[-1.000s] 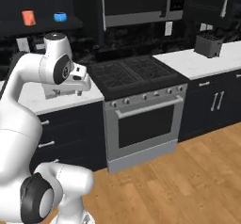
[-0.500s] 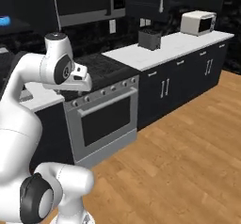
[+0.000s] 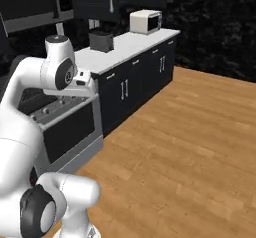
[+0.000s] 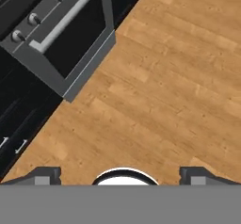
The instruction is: Gather all objects into one cabinet and sort the glasses and bowls to opposite sides.
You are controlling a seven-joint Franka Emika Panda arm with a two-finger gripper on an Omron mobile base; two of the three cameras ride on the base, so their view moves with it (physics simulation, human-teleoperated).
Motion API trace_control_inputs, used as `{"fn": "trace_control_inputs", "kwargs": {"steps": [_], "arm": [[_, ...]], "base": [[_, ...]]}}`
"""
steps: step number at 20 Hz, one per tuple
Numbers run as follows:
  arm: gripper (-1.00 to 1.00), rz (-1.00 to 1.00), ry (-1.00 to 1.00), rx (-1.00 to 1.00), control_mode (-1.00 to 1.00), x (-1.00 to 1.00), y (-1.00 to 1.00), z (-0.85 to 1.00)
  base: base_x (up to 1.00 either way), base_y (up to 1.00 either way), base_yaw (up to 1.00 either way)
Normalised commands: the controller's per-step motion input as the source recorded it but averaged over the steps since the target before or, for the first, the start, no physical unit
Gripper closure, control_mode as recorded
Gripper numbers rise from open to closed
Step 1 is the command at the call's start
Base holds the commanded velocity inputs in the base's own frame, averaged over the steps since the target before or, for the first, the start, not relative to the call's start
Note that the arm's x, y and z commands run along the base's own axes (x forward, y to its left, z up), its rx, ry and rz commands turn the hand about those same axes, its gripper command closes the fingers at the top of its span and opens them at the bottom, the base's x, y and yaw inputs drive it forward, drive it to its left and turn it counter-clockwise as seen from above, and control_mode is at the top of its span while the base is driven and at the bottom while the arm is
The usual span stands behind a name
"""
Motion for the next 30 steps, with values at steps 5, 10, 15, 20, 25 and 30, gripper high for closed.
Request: {"fn": "trace_control_inputs", "kwargs": {"steps": [5, 10, 15, 20, 25, 30], "arm": [[-1.0, 0.0, 0.0, 0.0, 1.0, 0.0, 0.0, 0.0], [-1.0, 0.0, 0.0, 0.0, 1.0, 0.0, 0.0, 0.0], [-1.0, 0.0, 0.0, 0.0, 1.0, 0.0, 0.0, 0.0], [-1.0, 0.0, 0.0, 0.0, 1.0, 0.0, 0.0, 0.0], [-1.0, 0.0, 0.0, 0.0, 1.0, 0.0, 0.0, 0.0], [-1.0, 0.0, 0.0, 0.0, 1.0, 0.0, 0.0, 0.0]], "base": [[0.43, -0.6, -0.64], [0.36, -0.1, -0.5], [0.86, 0.26, -0.39], [1.0, 0.53, -0.37], [1.0, 0.76, -0.35], [1.0, 0.89, -0.23]]}}
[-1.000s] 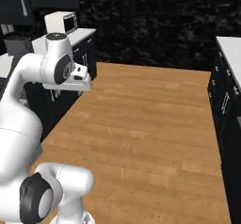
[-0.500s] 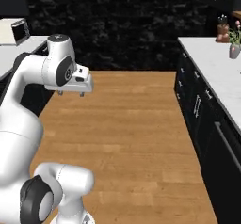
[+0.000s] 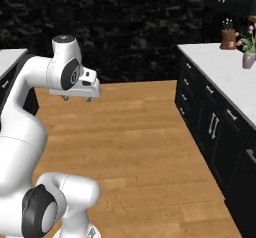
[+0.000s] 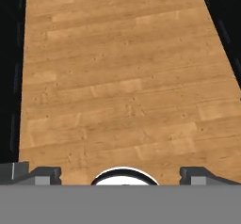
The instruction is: Gather all objects into one cabinet and sort the glasses and bowls to opposite sides.
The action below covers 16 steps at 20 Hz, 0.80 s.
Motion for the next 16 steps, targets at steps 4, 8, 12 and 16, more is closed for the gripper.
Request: {"fn": "trace_control_inputs", "kwargs": {"steps": [4, 8, 12, 16], "arm": [[-1.0, 0.0, 0.0, 0.0, 1.0, 0.0, 0.0, 0.0], [-1.0, 0.0, 0.0, 0.0, 1.0, 0.0, 0.0, 0.0], [-1.0, 0.0, 0.0, 0.0, 1.0, 0.0, 0.0, 0.0], [-1.0, 0.0, 0.0, 0.0, 1.0, 0.0, 0.0, 0.0]], "base": [[1.0, 0.68, -0.1], [0.97, 0.31, 0.04], [0.77, 0.04, 0.14], [0.72, 0.0, 0.12]]}}
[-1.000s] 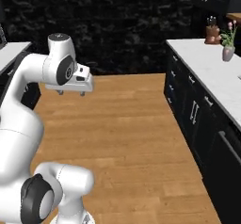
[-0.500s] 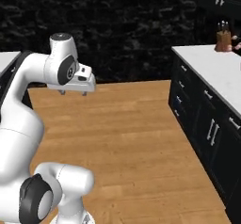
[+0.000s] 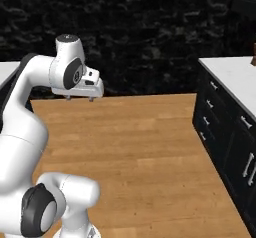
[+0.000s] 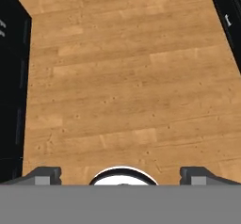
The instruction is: Gather all objects into one cabinet and sort the glasses and bowls to opposite sides.
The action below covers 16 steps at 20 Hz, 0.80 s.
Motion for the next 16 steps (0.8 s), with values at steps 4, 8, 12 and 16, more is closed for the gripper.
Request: {"fn": "trace_control_inputs", "kwargs": {"steps": [4, 8, 12, 16], "arm": [[-1.0, 0.0, 0.0, 0.0, 1.0, 0.0, 0.0, 0.0], [-1.0, 0.0, 0.0, 0.0, 1.0, 0.0, 0.0, 0.0], [-1.0, 0.0, 0.0, 0.0, 1.0, 0.0, 0.0, 0.0], [-1.0, 0.0, 0.0, 0.0, 1.0, 0.0, 0.0, 0.0]], "base": [[0.89, 0.0, 0.08], [1.0, 0.07, 0.05], [1.0, 0.23, 0.12], [0.57, 0.11, 0.81]]}}
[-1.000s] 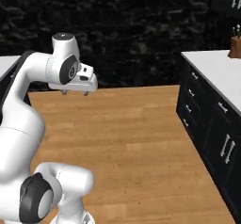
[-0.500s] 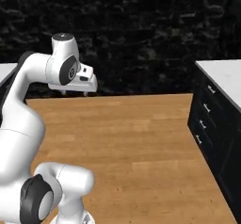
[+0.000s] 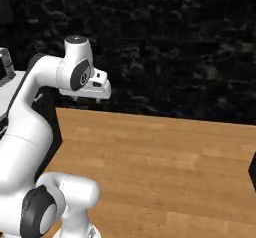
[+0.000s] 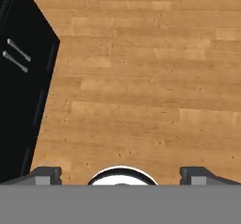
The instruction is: Gather all objects into one cabinet and sort the glasses and bowls to opposite sides.
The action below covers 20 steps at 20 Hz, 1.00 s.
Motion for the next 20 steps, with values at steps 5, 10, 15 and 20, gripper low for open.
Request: {"fn": "trace_control_inputs", "kwargs": {"steps": [5, 10, 15, 20], "arm": [[-1.0, 0.0, 0.0, 0.0, 1.0, 0.0, 0.0, 0.0], [-1.0, 0.0, 0.0, 0.0, 1.0, 0.0, 0.0, 0.0], [-1.0, 0.0, 0.0, 0.0, 1.0, 0.0, 0.0, 0.0], [-1.0, 0.0, 0.0, 0.0, 1.0, 0.0, 0.0, 0.0]], "base": [[0.16, 0.0, 0.9], [-0.01, -0.05, 0.65], [-0.12, -0.07, 0.13], [-0.46, 0.01, 0.23]]}}
